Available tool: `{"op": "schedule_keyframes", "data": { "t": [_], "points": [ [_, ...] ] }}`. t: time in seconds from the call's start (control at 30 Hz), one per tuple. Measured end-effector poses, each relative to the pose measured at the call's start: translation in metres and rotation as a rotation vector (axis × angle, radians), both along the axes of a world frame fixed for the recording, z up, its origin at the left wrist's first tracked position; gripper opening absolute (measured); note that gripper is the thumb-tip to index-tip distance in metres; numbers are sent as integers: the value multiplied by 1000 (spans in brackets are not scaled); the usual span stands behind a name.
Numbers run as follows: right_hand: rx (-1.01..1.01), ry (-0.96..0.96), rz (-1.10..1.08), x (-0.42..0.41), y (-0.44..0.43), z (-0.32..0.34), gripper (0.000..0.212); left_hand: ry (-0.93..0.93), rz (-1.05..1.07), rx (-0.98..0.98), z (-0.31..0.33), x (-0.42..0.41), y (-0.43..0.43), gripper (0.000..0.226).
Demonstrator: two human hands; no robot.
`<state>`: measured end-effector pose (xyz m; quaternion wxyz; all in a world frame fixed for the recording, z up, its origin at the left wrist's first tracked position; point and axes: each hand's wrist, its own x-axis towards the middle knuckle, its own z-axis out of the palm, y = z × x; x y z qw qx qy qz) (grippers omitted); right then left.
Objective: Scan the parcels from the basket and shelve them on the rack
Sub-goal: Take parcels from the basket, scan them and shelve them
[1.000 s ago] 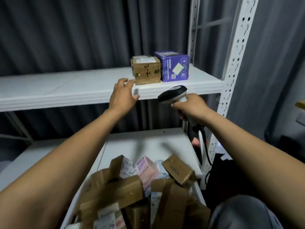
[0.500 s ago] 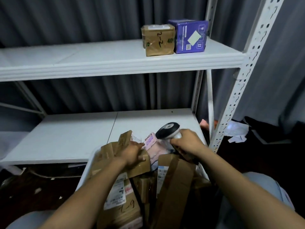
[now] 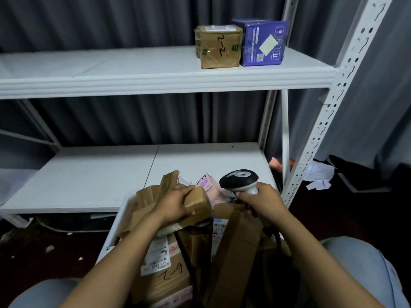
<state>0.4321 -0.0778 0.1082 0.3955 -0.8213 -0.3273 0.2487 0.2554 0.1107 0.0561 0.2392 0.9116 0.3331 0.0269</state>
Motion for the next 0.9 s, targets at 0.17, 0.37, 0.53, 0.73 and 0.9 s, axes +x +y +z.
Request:
{"op": "schedule_keyframes", "data": {
  "t": [0.17, 0.37, 0.53, 0.73, 0.9],
  "points": [
    [308, 284, -28, -10, -13, 22, 15, -471, 259, -116, 44, -8, -27, 83],
    [461, 404, -17, -25, -24, 34, 6, -845, 551, -436, 75, -5, -63, 66],
    [487, 433, -2, -37, -30, 31, 13, -997, 646, -667, 82, 2, -87, 44],
    [595, 570, -72, -39, -27, 37, 14, -741, 278, -761, 76, -9, -108, 69],
    [576, 535, -115, -34, -28, 33, 18, -495, 2, -829, 60, -21, -105, 114]
  ]
}}
